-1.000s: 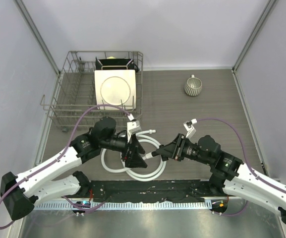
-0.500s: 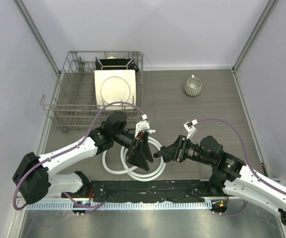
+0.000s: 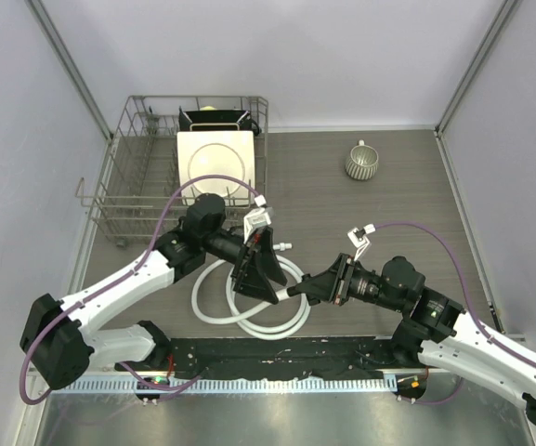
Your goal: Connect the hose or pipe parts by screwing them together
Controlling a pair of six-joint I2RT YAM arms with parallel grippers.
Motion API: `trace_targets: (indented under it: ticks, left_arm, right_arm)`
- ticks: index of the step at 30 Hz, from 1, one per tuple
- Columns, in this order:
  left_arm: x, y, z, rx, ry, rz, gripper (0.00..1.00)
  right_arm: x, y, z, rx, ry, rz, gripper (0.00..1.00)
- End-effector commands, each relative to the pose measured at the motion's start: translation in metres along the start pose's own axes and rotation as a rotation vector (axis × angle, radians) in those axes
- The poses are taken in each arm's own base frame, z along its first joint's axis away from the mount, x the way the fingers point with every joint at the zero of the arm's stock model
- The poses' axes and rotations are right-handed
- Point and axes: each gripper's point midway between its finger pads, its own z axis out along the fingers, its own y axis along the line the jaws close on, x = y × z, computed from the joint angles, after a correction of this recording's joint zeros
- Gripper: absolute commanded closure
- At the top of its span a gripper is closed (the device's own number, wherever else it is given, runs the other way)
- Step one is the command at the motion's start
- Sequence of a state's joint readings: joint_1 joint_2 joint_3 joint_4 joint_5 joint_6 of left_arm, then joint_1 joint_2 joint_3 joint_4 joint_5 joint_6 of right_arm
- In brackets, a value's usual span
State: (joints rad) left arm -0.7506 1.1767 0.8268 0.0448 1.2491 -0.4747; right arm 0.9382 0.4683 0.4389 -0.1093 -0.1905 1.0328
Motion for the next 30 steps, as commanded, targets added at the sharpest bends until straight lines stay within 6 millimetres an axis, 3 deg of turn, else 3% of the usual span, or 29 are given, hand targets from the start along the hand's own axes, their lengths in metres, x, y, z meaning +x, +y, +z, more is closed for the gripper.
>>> trace_targets:
  ticks: [1, 11, 30]
  left_arm:
    - [-0.013, 0.002, -0.010, -0.053, -0.026, 0.046, 0.20]
    - [0.013, 0.012, -0.008, -0.024, 0.043, -0.046, 0.22]
    - [0.031, 0.019, 0.002, 0.068, 0.088, -0.154, 0.33]
  right_arm:
    - [-0.023, 0.049, -0.008, -0.181, -0.084, -0.010, 0.99]
    - [-0.024, 0.053, -0.007, -0.187, -0.079, -0.022, 0.99]
    - [-0.025, 0.057, 0.002, -0.200, -0.064, -0.023, 0.99]
